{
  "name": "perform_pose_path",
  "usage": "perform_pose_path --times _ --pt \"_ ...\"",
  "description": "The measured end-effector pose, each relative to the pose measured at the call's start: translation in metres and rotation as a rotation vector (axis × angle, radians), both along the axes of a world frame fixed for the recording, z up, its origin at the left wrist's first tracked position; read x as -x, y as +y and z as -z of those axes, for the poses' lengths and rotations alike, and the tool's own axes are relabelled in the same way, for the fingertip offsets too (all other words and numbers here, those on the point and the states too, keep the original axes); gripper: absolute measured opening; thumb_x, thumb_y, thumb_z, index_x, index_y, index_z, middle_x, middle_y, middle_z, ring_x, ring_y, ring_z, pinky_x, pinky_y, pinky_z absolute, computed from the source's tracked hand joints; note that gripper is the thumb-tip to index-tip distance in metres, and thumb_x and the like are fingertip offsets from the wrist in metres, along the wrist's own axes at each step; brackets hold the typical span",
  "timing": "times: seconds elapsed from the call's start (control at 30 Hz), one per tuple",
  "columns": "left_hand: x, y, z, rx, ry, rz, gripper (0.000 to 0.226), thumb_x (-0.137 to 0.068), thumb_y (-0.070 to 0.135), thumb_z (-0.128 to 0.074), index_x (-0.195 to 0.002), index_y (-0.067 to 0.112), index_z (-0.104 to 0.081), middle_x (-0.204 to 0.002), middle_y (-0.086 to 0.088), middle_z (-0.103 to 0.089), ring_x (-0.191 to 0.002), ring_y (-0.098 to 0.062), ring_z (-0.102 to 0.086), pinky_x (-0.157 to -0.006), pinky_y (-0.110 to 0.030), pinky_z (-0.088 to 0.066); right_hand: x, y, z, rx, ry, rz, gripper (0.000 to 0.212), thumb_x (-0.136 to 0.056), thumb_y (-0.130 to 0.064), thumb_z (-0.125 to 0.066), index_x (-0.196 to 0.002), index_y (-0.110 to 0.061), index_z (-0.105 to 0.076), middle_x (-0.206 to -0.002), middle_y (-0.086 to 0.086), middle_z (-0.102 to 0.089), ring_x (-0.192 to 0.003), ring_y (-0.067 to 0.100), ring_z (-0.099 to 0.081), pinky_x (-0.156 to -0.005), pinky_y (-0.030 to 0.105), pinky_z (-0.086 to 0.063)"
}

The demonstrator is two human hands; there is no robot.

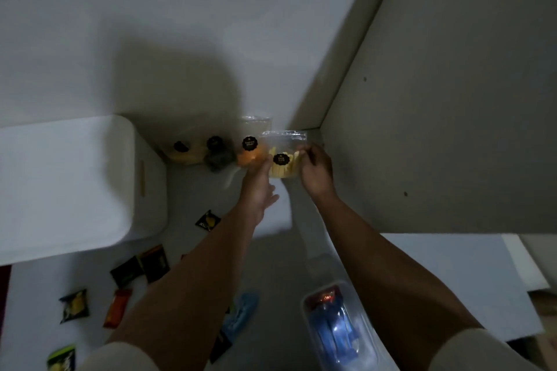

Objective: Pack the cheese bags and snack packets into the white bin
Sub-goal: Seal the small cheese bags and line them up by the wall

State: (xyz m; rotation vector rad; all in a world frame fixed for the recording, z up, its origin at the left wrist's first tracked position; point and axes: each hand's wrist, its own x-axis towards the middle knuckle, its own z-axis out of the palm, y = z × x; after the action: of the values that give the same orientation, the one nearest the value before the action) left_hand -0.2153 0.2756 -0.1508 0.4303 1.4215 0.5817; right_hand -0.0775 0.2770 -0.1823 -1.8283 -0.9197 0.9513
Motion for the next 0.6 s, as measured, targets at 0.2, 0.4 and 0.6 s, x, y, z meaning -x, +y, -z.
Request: perform_pose_path --times 0.2,0.4,0.6 --pt "-0.021 0.035 0.018 0.03 -0.131 -0.045 0.057 -0.097 0.054 -0.059 -0.147 0.032 -0.046 -0.131 0.007 -0.049 -0.132 -0.023 -0.054 -0.106 -0.048 -0.051 -0.003 0.031 0.023 0.062 0.056 0.09 0.015 -0.096 -0.015 -0.05 -0.096 -0.014 -0.065 -0.097 0.007 -0.069 -0.088 0.019 -0.064 -0.077 0.032 -0.049" --pt "-0.03 0.04 0.021 -0.025 -0.178 -0.045 0.059 -0.092 0.058 -0.061 -0.146 0.036 -0.049 -0.14 0.01 -0.052 -0.134 -0.021 -0.051 -0.107 -0.047 -0.049 -0.006 0.049 0.03 0.112 0.037 0.055 0.032 -0.1 -0.024 -0.049 -0.129 -0.023 -0.06 -0.129 0.004 -0.066 -0.117 0.022 -0.063 -0.099 0.038 -0.051" --pt "-0.012 0.021 -0.001 -0.063 -0.088 0.089 0.066 -0.091 0.056 -0.064 -0.15 0.035 -0.043 -0.146 0.006 -0.048 -0.132 -0.022 -0.051 -0.1 -0.041 -0.052 -0.004 0.028 0.021 0.2 -0.078 0.067 0.059 -0.096 -0.02 -0.05 -0.154 -0.021 -0.038 -0.156 0.006 -0.046 -0.139 0.026 -0.047 -0.115 0.039 -0.039"
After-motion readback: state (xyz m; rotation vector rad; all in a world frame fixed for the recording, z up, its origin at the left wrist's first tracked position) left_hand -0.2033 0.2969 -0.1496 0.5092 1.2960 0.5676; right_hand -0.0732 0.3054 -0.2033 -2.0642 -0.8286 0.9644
